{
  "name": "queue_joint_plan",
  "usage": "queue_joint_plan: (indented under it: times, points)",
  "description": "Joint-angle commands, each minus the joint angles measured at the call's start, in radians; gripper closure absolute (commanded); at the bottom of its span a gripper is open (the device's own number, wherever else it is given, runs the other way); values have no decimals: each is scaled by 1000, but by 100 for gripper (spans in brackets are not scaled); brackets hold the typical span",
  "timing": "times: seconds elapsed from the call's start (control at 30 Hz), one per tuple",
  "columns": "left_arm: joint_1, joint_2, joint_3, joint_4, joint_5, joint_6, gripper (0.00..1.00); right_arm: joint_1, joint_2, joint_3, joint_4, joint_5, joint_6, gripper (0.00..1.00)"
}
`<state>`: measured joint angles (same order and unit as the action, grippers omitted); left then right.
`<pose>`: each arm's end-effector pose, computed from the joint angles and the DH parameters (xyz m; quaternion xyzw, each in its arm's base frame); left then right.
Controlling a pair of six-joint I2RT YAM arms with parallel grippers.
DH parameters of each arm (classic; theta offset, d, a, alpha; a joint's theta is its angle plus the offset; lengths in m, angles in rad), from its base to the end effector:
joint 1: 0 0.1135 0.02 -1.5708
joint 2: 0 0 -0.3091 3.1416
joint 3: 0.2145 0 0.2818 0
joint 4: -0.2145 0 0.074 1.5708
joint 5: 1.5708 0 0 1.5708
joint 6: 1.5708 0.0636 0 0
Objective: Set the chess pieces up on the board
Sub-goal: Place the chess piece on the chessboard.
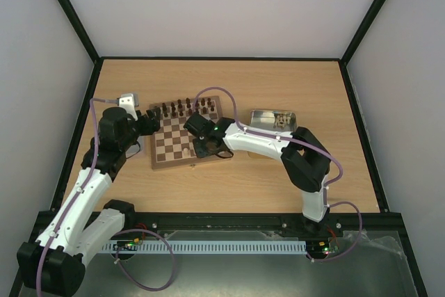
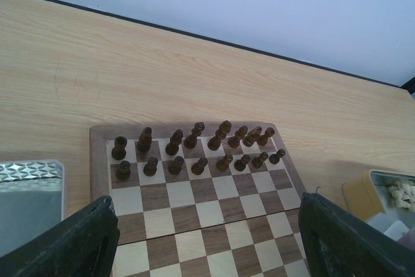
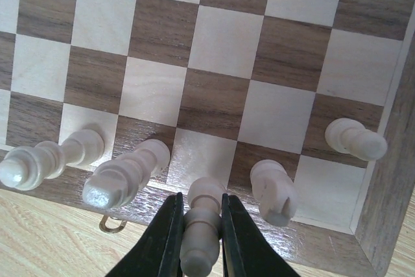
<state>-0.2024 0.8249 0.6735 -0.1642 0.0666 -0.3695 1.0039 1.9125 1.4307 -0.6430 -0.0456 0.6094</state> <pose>0.2168 -0.0488 0.3156 -0.0480 0.8078 -0.1914 0.5554 0.2417 0.3851 0.2062 -0.1960 0.9551 0.1750 0.1369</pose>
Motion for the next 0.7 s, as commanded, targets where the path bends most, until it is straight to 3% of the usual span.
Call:
queue_joint_plan:
  times: [0.0, 0.67]
  points:
    - [6, -14, -8, 9, -11, -5, 23, 12, 29, 24, -19, 25, -5, 88]
    - [6, -14, -9, 10, -9, -5, 23, 15, 82, 28, 21, 2, -11, 88]
